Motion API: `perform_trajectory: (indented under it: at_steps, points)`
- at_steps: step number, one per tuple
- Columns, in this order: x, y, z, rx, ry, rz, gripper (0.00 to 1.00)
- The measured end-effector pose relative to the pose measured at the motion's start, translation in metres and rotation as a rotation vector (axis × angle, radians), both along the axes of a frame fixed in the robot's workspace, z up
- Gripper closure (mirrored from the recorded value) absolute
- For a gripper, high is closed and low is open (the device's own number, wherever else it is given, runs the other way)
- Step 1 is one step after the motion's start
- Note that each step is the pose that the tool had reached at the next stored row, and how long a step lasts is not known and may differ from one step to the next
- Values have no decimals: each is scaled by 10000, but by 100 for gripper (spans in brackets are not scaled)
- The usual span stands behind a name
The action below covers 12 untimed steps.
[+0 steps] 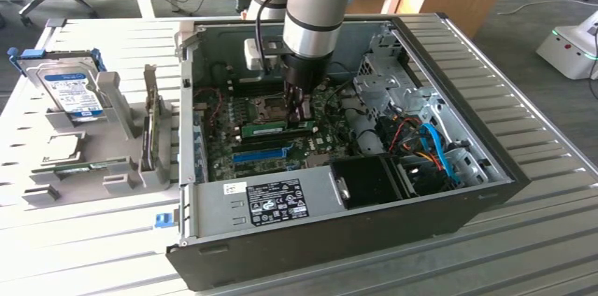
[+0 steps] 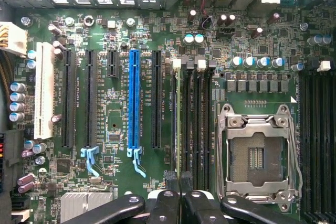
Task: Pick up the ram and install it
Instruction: 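Insert the ram into the slot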
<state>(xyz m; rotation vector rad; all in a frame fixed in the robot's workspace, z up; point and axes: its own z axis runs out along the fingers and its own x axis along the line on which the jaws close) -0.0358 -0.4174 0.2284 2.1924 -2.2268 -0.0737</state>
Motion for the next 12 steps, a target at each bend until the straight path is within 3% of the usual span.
perform_trajectory:
  at_steps: [12]
  points:
    - [0, 0, -1, -1, 0, -39, 88]
